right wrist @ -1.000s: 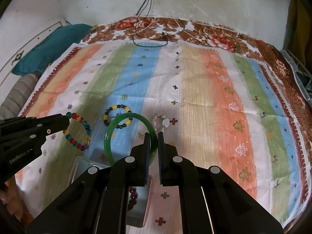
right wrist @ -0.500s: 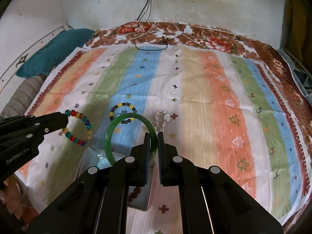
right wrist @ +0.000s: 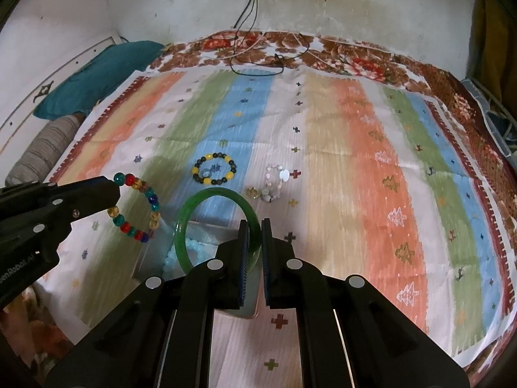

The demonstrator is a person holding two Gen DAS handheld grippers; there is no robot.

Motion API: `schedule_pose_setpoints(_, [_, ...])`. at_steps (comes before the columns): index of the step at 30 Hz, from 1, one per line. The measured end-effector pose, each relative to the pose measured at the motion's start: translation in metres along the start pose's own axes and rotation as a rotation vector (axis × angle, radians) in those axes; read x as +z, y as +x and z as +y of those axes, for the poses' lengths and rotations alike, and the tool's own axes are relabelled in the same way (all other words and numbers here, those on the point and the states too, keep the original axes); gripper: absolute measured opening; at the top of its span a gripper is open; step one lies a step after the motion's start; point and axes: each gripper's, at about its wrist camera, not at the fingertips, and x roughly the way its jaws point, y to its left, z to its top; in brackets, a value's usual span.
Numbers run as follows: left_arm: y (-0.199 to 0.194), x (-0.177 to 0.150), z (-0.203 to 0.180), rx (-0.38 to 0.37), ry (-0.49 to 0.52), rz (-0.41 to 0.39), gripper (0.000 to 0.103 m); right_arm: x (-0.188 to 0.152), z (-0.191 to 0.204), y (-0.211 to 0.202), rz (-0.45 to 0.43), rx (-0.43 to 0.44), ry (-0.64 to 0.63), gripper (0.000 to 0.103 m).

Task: Organize jewelry
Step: 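Open the right tool over the tin while the left tool releases its bracelet, then move the left tool to the yellow-and-black bracelet while the right tool approaches the white charms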

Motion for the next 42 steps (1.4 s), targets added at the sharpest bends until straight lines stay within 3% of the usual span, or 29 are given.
schedule_pose_setpoints(5, [-0.004,-0.007,-0.002,-0.02,-0.011,0.005,0.01,-0.006,0.007,-0.001,0.034,0.06,-0.012,0.012])
schedule_pose_setpoints(7, [-0.004,-0.008,0.0,-0.015,-0.027,0.009,0.011,-0.006,0.009,-0.001,0.041,0.064,-0.014,0.03])
schedule_pose_setpoints(8, [-0.004,-0.007,0.001,-0.008,-0.035,0.006,0.014,-0.006,0.009,-0.001,0.038,0.059,-0.011,0.046])
schedule_pose_setpoints(10, [-0.004,-0.006,0.006,-0.004,-0.057,0.003,0.023,-0.005,0.007,-0.002,0.031,0.049,0.004,0.047])
schedule_pose_setpoints(12, [-0.003,-0.004,0.013,0.005,-0.083,0.003,0.024,-0.003,0.001,0.0,0.038,0.042,0.023,0.048])
schedule_pose_setpoints(17, [0.0,0.0,0.027,0.044,-0.124,0.005,0.038,0.002,-0.011,0.006,0.051,0.03,0.06,0.057])
schedule_pose_setpoints(19, [0.004,0.002,0.032,0.052,-0.139,0.01,0.052,0.004,-0.013,0.009,0.053,0.025,0.065,0.062])
schedule_pose_setpoints(26, [0.016,0.009,0.041,0.073,-0.152,0.028,0.063,0.014,-0.016,0.02,0.064,0.012,0.066,0.075])
schedule_pose_setpoints(31, [0.025,0.015,0.05,0.103,-0.17,0.025,0.08,0.021,-0.02,0.028,0.069,0.002,0.066,0.083])
schedule_pose_setpoints(34, [0.033,0.018,0.053,0.136,-0.161,0.034,0.085,0.023,-0.023,0.032,0.074,-0.002,0.07,0.085])
schedule_pose_setpoints(42, [0.046,0.024,0.063,0.157,-0.141,0.044,0.086,0.033,-0.024,0.04,0.057,-0.042,0.063,0.086])
